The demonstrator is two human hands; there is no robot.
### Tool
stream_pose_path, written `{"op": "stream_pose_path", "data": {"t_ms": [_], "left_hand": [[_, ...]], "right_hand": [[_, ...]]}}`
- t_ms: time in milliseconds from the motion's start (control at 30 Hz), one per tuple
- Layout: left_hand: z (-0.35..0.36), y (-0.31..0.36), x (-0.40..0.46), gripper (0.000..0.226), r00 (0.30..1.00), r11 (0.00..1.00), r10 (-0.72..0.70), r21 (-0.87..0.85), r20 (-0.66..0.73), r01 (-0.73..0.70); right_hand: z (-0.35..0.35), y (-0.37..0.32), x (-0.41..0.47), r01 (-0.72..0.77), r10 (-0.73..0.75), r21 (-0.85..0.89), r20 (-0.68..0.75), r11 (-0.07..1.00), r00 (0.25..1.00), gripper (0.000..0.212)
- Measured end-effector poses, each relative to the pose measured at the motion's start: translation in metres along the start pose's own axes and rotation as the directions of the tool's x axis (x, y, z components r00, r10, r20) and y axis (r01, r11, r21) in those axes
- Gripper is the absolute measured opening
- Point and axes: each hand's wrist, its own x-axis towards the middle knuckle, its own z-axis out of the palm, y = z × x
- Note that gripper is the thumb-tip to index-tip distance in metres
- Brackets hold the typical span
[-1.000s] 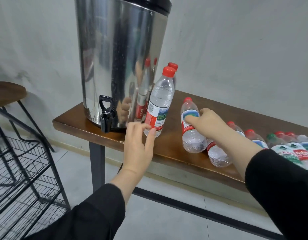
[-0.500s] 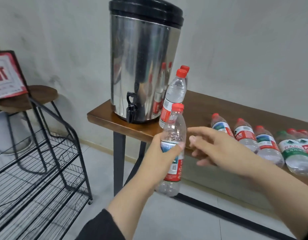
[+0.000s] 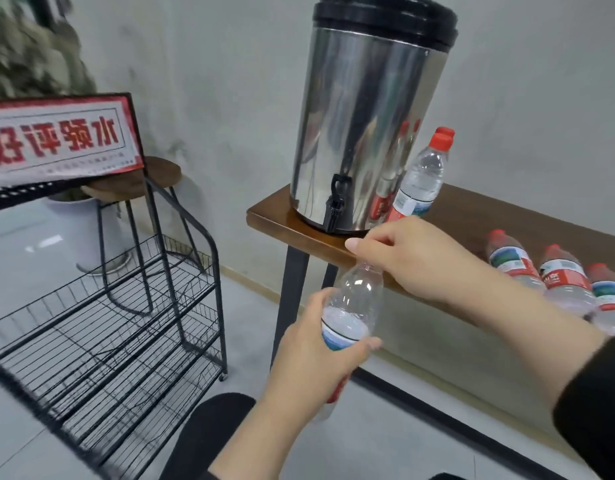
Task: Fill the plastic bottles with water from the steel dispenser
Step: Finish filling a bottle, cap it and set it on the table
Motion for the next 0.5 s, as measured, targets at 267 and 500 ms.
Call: {"op": "stream_pose_path", "data": {"t_ms": [267,500], "left_hand": [[-0.028,-0.022,0.02,0.059,0.979,0.986,-0.08,-0.127,0.188,0.105],[-0.029,-0.045,0.055,0.056,0.987,0.982,-0.144,-0.112,0.067,0.15]], "right_hand": [[-0.026,-0.005,0.017,0.141,-0.142,0.023,0.1,0.99,0.985,0.02],[-0.021,0.015,0.066,-0.011,0.071,0.171,-0.347,0.985,0.935,0.045]]}}
